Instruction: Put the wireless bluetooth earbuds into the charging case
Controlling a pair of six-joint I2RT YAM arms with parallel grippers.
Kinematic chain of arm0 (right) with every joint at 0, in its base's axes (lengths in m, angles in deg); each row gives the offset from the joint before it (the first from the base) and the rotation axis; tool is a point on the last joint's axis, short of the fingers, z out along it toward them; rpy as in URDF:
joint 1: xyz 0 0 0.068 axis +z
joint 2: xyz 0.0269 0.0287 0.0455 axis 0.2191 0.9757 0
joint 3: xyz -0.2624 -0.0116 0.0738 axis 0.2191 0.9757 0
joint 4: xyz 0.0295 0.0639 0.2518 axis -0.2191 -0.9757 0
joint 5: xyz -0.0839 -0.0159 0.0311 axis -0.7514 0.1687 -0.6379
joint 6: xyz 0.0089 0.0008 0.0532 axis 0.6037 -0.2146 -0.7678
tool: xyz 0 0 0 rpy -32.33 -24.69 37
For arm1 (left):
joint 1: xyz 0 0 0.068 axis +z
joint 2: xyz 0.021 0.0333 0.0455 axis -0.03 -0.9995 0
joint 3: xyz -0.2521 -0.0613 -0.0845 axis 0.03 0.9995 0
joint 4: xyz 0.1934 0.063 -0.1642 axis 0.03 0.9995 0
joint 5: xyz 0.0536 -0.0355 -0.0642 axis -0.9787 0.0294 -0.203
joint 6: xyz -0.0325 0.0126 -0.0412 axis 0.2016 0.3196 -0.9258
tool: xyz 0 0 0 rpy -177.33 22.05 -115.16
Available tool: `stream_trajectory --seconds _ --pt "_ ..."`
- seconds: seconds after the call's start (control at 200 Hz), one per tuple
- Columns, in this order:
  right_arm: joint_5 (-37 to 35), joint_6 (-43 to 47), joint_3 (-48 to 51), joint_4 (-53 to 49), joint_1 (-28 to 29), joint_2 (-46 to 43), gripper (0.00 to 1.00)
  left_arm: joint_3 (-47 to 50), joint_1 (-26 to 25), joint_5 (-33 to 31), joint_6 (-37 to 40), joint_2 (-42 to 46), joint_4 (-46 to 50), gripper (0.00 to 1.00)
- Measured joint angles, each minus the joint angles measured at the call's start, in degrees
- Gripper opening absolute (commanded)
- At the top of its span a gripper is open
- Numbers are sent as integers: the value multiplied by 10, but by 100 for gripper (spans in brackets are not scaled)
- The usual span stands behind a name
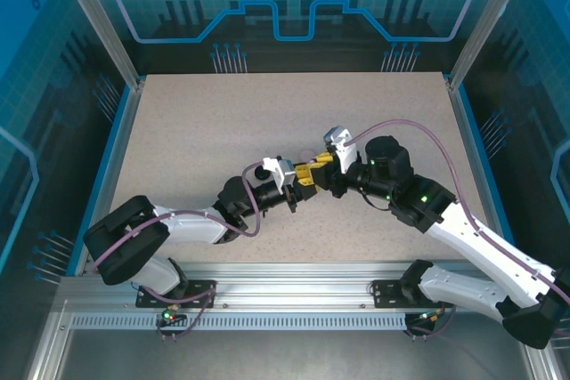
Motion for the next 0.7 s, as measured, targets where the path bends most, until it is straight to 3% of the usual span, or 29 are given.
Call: stream_trajectory --seconds 0.545,0.7 --pt "-8 2 19 8 -2 -6 23 0 0 0 -13 5 14 2" --pt "-4 1 24 11 -6 -9 27 0 0 0 -17 6 17 2"
